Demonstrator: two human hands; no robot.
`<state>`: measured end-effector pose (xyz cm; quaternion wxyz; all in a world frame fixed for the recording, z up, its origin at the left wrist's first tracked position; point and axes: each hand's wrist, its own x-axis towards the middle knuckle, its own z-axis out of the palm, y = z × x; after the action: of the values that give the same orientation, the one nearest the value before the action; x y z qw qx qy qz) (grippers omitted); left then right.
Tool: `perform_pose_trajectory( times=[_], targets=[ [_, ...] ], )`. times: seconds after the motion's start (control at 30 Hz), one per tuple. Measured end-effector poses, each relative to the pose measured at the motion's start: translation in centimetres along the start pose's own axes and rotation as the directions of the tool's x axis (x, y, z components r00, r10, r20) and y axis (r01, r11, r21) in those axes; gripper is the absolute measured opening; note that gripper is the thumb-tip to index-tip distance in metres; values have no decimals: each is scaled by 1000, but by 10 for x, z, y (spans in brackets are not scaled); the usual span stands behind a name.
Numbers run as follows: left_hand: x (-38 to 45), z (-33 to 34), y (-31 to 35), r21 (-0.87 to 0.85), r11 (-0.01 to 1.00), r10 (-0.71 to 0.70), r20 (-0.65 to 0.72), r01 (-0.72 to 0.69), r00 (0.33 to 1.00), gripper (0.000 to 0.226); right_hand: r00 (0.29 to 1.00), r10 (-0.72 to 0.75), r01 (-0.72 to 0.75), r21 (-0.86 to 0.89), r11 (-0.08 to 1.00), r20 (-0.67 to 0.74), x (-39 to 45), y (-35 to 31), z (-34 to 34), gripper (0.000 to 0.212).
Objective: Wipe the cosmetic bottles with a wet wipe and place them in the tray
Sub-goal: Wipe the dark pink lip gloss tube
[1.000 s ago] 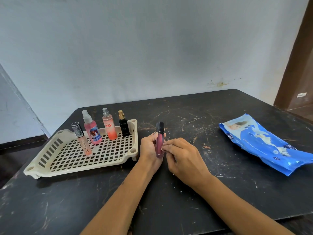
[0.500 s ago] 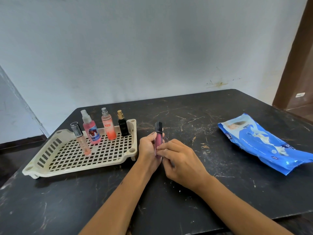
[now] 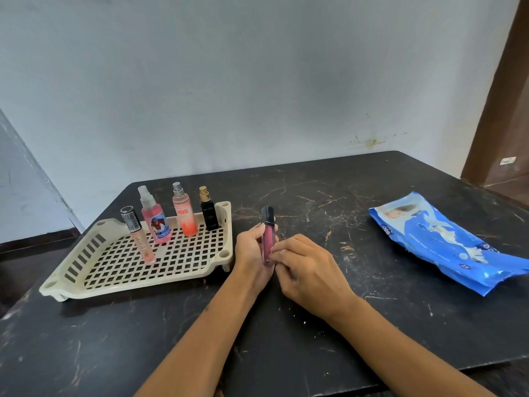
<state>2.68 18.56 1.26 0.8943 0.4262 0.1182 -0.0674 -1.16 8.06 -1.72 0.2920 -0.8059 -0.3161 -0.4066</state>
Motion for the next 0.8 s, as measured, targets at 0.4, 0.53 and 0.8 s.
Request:
perform_pose_trajectory(
  times=[0.4, 0.53, 0.8],
  targets=[
    [0, 1, 2, -12, 996, 85, 28, -85, 996, 37, 996, 85, -85, -1, 996, -15, 0, 5, 5, 28],
    [-5, 3, 1, -18, 999, 45, 80, -44, 996, 17, 990, 141, -141, -15, 990, 9, 1, 6, 6, 37],
    [2, -1, -2, 61, 994, 86, 113, -93, 990, 21, 1000, 27, -26, 129, 991, -7, -2, 2, 2, 14]
  ],
)
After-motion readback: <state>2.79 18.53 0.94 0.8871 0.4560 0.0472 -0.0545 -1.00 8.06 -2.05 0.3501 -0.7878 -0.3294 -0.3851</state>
